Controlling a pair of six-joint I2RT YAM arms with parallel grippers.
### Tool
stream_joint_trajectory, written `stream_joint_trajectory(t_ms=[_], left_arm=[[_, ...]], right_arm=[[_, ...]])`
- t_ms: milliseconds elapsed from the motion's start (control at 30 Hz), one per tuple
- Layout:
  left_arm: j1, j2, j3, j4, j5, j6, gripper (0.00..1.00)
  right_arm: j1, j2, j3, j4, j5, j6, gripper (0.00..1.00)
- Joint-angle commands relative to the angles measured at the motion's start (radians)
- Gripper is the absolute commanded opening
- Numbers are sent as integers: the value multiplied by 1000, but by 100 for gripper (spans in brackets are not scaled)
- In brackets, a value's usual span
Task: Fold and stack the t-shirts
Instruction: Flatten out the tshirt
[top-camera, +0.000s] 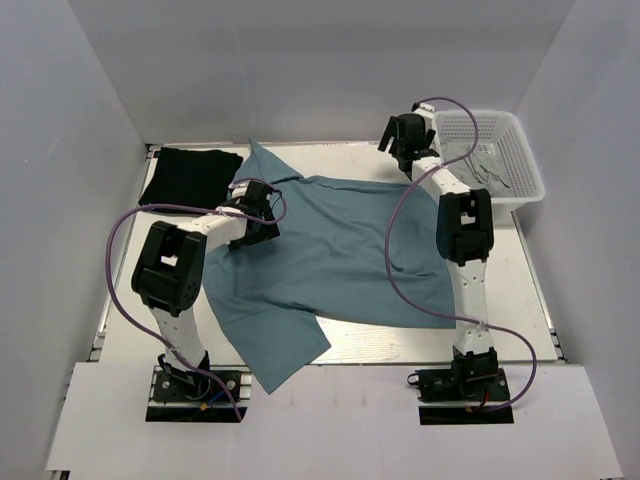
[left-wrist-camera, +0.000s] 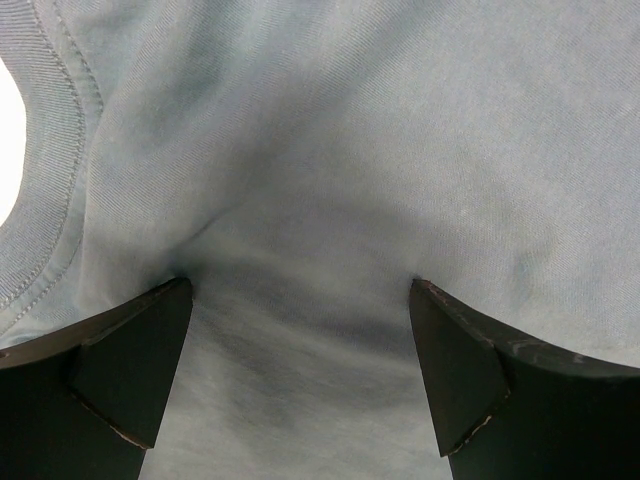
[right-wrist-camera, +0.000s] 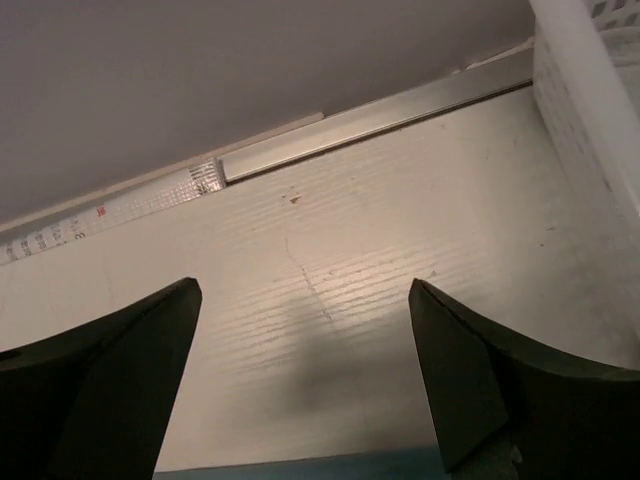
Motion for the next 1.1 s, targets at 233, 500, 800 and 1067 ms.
stream_joint_trajectory(t_ms=[233,500,800,1067], left_arm=[[8,-58,134,-91,-26,28,100],[-1,-50,145,-55,6,89,100],[8,154,327,-90,32,112,100],[8,387,551,-104,-8,226,100]], right_arm=[[13,-392,-318,-241,-91,-75,90],[32,-616,-723,-428,-73,49,90],[38,-503,-713,-485,-42,57,90],[20,-198,-377,-585,38,72,90]])
